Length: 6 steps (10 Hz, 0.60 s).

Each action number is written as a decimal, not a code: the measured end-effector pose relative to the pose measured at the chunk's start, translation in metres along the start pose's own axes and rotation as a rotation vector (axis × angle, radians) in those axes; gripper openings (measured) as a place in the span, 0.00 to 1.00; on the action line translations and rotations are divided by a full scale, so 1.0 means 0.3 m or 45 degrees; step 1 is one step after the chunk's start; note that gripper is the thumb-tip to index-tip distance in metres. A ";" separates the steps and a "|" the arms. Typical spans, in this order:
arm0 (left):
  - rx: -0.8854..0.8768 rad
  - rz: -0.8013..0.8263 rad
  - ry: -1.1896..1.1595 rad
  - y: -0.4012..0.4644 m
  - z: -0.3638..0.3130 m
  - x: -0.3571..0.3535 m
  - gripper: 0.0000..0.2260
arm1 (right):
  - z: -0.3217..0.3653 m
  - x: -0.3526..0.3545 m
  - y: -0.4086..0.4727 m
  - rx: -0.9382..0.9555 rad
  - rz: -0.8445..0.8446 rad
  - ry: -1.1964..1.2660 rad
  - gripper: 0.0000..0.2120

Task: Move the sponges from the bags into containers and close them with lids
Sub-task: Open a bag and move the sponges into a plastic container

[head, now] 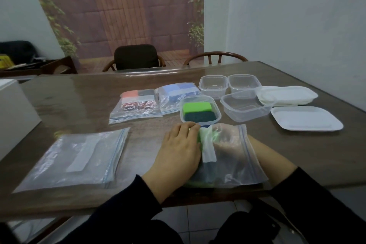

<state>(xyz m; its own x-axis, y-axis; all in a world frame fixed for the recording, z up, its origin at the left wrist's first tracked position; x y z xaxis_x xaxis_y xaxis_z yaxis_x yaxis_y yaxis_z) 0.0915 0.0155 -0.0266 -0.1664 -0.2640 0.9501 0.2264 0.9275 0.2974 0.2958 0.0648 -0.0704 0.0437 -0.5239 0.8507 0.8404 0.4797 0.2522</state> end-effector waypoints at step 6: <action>-0.141 0.287 -0.454 0.011 0.005 -0.078 0.14 | 0.033 0.150 0.158 0.649 1.253 1.245 0.08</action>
<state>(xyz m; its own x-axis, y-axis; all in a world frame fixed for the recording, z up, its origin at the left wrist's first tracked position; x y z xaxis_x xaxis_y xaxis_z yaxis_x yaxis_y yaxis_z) 0.0946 0.0252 -0.0480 -0.4176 0.0678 0.9061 0.3937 0.9123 0.1132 0.3321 0.0709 -0.0157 0.9832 -0.0046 0.1825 -0.0099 0.9969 0.0784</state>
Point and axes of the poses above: each hand's wrist, its own y-axis towards the middle knuckle, its own x-axis out of the back of the hand, z = x × y, the point moved 10 cm from there along y, towards the middle knuckle, and after that the axes turned 6 degrees about z, right-handed, at the moved point
